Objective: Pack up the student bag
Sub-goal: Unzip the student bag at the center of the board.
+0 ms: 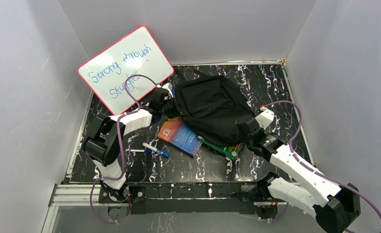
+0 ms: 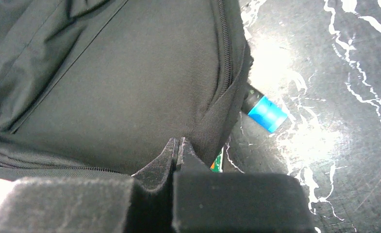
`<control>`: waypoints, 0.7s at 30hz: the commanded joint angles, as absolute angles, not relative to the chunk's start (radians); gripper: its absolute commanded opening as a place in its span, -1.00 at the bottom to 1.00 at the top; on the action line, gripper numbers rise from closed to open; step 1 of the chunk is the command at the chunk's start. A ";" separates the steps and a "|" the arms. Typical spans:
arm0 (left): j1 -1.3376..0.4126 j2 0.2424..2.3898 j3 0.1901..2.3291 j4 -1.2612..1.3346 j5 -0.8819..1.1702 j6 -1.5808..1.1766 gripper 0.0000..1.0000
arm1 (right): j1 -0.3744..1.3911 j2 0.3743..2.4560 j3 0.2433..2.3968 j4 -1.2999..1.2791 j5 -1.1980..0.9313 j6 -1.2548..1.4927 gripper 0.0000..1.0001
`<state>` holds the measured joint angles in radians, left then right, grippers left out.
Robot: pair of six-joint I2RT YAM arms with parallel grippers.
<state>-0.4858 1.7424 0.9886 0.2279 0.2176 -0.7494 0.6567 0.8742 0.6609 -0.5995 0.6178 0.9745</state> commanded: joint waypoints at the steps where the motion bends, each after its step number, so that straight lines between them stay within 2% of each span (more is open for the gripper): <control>1: -0.445 1.712 1.016 0.191 0.158 -0.677 -1.00 | 0.654 0.903 0.733 -0.715 0.849 1.000 -1.00; 6: -0.439 1.700 1.015 0.164 0.144 -0.664 -1.00 | 0.649 0.899 0.778 -0.689 0.927 0.951 -1.00; 8: -0.437 1.693 1.014 0.156 0.143 -0.656 -1.00 | 0.649 0.858 0.767 -0.538 0.889 0.768 -1.00; 11: -0.436 1.688 1.024 0.146 0.161 -0.640 -1.00 | 0.650 0.720 0.669 -0.233 0.715 0.520 -1.00; 12: -0.436 1.688 1.035 0.134 0.174 -0.632 -0.93 | 0.650 0.677 0.633 -0.137 0.644 0.463 -1.00; 14: -0.436 1.685 1.061 0.102 0.216 -0.622 -0.44 | 0.650 0.611 0.576 0.004 0.508 0.388 -1.00; 16: -0.436 1.663 1.070 0.101 0.262 -0.615 -0.11 | 0.649 0.588 0.554 0.074 0.402 0.355 -1.00; 19: -0.436 1.600 1.058 0.145 0.337 -0.585 0.15 | 0.649 0.624 0.577 0.068 0.306 0.339 -1.00; 21: -0.436 1.552 1.055 0.150 0.365 -0.555 0.22 | 0.649 0.663 0.599 0.049 0.259 0.335 -1.00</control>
<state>-0.4362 1.6852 1.0302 0.1360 0.2806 -0.6273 0.6540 0.6090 0.5591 -0.0860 0.4191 0.4332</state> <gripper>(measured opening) 0.592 0.017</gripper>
